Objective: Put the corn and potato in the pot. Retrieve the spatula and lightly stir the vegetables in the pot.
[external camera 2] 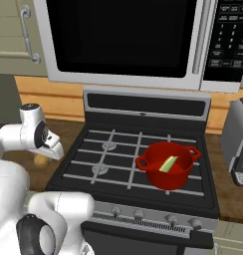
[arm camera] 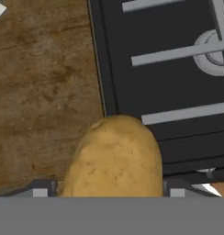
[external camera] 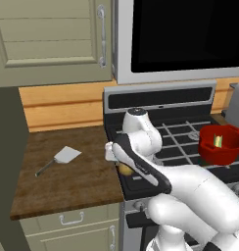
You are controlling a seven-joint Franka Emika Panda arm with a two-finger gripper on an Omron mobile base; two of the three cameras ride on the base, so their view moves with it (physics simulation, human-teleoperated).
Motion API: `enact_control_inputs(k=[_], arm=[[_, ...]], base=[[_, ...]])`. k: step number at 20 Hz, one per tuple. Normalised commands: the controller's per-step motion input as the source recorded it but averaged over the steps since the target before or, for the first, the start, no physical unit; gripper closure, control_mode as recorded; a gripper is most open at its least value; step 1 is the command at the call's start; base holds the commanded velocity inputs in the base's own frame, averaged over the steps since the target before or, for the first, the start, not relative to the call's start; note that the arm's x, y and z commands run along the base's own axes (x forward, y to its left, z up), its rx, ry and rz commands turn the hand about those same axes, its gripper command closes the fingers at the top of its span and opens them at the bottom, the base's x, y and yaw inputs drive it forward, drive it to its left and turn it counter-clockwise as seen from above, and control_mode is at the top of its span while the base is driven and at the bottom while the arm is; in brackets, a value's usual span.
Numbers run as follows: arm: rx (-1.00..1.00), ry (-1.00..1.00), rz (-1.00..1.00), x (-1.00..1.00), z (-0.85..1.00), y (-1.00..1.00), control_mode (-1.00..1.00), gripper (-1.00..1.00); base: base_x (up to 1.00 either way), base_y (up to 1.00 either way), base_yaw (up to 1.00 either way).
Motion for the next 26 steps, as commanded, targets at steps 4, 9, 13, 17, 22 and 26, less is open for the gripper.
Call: enact_control_inputs(k=[4, 9, 13, 17, 22, 26], arm=[[0.00, -0.04, 0.00, -0.36, 0.72, -0.84, -1.00, 1.00], [0.00, -0.02, 0.00, -0.14, 0.62, -0.83, -1.00, 1.00], [-0.03, 0.00, 0.00, -0.06, 0.52, -0.85, -1.00, 1.00], [-0.05, 0.00, 0.00, 0.00, 0.44, -0.90, -1.00, 1.00], [-0.07, 0.00, 0.00, 0.00, 0.31, -0.90, -1.00, 1.00], [-0.07, -0.01, 0.00, -0.01, 0.10, -0.94, -1.00, 1.00]], base=[[0.00, 0.00, 0.00], [0.00, 0.00, 0.00], [0.00, 0.00, 0.00], [0.00, 0.00, 0.00], [0.00, 0.00, 0.00], [0.00, 0.00, 0.00]])
